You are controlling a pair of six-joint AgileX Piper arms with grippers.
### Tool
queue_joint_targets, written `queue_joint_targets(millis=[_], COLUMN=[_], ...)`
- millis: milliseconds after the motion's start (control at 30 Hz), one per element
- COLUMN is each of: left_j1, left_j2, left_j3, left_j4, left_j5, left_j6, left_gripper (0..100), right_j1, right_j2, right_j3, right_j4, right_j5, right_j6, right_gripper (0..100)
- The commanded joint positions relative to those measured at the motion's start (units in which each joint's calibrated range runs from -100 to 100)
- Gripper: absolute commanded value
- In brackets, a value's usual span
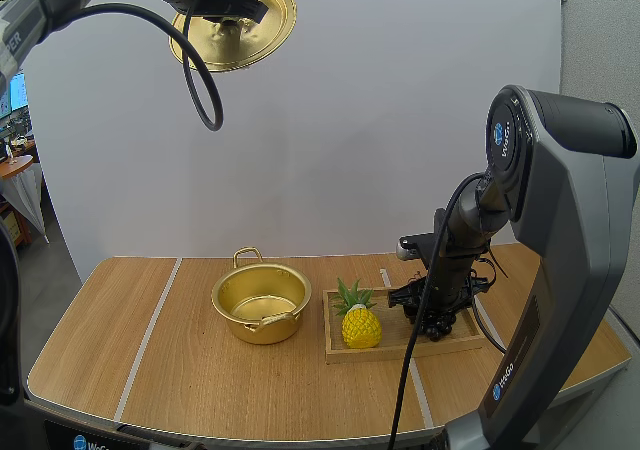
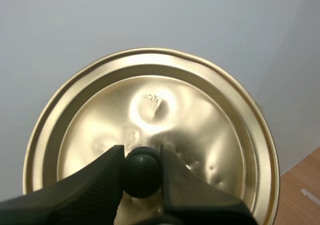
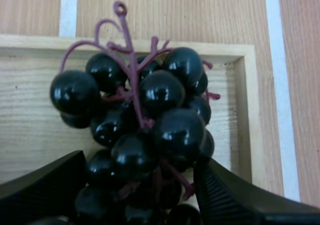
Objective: Open the pot, put the grape inside, and close it
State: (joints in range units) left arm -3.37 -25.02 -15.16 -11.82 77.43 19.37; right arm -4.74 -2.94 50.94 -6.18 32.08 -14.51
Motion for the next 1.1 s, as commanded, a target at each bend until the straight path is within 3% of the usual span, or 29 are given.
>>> queue_joint_targets(millis=[0,100,133,300,333,667,1067], left_j1=[-0.21,-0.21,-0.21,-0.21,-0.21,-0.21,-0.21], left_j2=[-0.4,-0.4,-0.4,-0.4,-0.4,-0.4,-0.4], left_j3=[-0.3,-0.3,-0.3,-0.3,-0.3,-0.3,-0.3], left_j4=[0.1,0.1,0.1,0.1,0.1,0.1,0.1], left_j5=[-2.1,-2.1,-2.1,-2.1,-2.1,-2.1,-2.1], left_j6=[-0.4,-0.4,-0.4,-0.4,-0.4,-0.4,-0.4], left_gripper=[0,0,0,0,0,0,0], right_j1=[-0.3,-0.3,-0.3,-0.3,-0.3,-0.3,0.6], right_j2=[0.8,0.8,0.8,-0.7,-1.0,-9.8,-27.6], right_j3=[0.1,0.1,0.1,0.1,0.1,0.1,-0.1], right_j4=[-0.6,-1.0,-1.0,-0.8,-0.8,-0.8,0.5], right_j5=[0.2,0.4,0.6,2.5,2.5,5.0,8.5], right_j6=[-0.4,-0.2,-0.2,-0.1,-0.1,-0.1,-0.9], right_gripper=[100,100,95,13,0,0,0])
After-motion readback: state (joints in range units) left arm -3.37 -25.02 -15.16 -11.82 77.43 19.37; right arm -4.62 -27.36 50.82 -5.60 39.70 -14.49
